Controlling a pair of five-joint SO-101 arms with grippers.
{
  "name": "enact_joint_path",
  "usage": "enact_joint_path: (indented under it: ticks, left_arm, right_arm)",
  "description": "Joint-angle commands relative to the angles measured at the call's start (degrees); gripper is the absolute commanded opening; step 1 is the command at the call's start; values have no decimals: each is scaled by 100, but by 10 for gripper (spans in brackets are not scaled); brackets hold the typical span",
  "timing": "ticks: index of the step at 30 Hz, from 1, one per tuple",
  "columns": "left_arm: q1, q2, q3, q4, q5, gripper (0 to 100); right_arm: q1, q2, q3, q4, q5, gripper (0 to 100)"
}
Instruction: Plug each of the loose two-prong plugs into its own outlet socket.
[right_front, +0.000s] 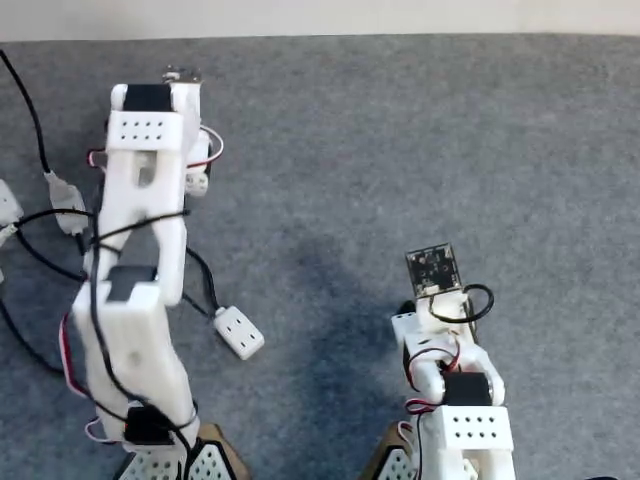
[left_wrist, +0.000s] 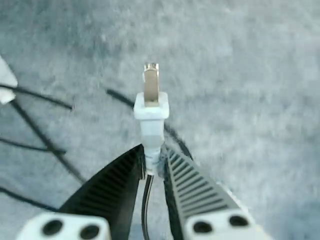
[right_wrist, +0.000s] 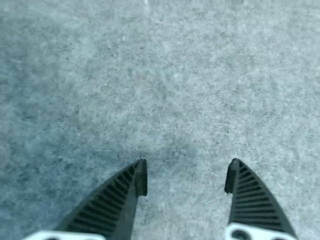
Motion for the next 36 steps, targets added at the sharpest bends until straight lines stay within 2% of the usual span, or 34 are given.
enact_joint_path:
  ticks: [1, 5, 9, 13, 20, 25, 29, 31, 36]
  left_arm:
    - [154, -1218, 866, 62, -229, 3]
    - [541, -1859, 1727, 62, -167, 4]
    - [1332, -2123, 1938, 35, 378, 4]
    - [2308, -1789, 1938, 0, 1073, 4]
    - [3829, -1015, 1446, -826, 2400, 4]
    - [4119, -101, 321, -844, 3051, 4]
    - [4119, 593, -382, -835, 3121, 8]
    - [4119, 743, -602, -818, 3121, 46]
    - [4110, 752, -1086, -448, 3138, 296]
  right_arm:
    - [-48, 48, 84, 22, 114, 252]
    - [-48, 48, 84, 4, 114, 252]
    - [-48, 48, 84, 4, 114, 252]
    - [-22, 48, 84, 4, 105, 252]
    - [127, 48, 48, 22, -167, 252]
    - [769, 48, -119, 4, -527, 252]
    - [840, 48, -224, 4, -554, 252]
    - [831, 48, -207, 4, -545, 252]
    - [637, 48, -207, 13, -536, 252]
